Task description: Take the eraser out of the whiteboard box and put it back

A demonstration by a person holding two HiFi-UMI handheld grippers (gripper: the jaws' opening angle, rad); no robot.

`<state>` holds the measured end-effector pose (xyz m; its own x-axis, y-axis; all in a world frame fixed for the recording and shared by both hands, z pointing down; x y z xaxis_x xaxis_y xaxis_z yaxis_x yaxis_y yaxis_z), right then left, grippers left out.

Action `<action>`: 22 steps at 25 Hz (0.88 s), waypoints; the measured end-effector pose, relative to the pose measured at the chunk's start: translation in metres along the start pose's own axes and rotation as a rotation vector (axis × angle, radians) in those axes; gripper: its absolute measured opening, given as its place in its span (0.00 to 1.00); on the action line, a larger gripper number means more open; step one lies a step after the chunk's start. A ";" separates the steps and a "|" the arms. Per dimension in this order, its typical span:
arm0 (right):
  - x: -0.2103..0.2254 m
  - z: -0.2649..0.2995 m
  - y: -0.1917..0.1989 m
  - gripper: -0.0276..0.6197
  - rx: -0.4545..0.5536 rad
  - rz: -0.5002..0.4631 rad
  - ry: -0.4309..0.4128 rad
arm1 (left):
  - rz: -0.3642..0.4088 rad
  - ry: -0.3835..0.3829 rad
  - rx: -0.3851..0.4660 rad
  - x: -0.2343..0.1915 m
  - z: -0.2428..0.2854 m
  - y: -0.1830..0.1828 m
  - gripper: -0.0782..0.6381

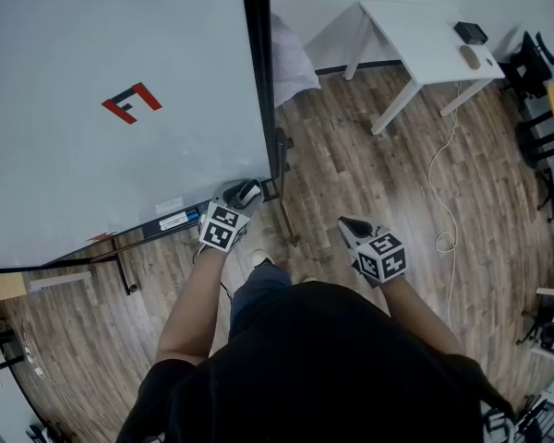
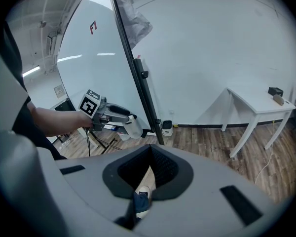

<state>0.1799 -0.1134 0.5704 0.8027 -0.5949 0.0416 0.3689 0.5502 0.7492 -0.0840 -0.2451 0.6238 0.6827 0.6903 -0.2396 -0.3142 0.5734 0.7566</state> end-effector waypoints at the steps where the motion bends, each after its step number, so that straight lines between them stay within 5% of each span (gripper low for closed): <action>1: 0.000 -0.001 -0.001 0.03 0.002 -0.002 0.000 | 0.005 -0.004 0.005 0.000 -0.002 -0.001 0.37; 22: -0.001 -0.028 -0.023 0.03 0.076 -0.093 -0.003 | -0.009 -0.081 0.114 0.029 -0.073 -0.009 0.37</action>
<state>0.1841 -0.1095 0.5345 0.7652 -0.6432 -0.0284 0.4047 0.4463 0.7982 -0.1095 -0.1980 0.5652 0.7378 0.6445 -0.2005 -0.2335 0.5225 0.8201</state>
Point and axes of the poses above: the fingertips, and each gripper's own axes: z forward along the fingers, x to its right, y out of its underside, the point moved 7 cm from there along -z, backward along the fingers, and after that the axes turned 14 degrees about -z, right-handed, at the moved point
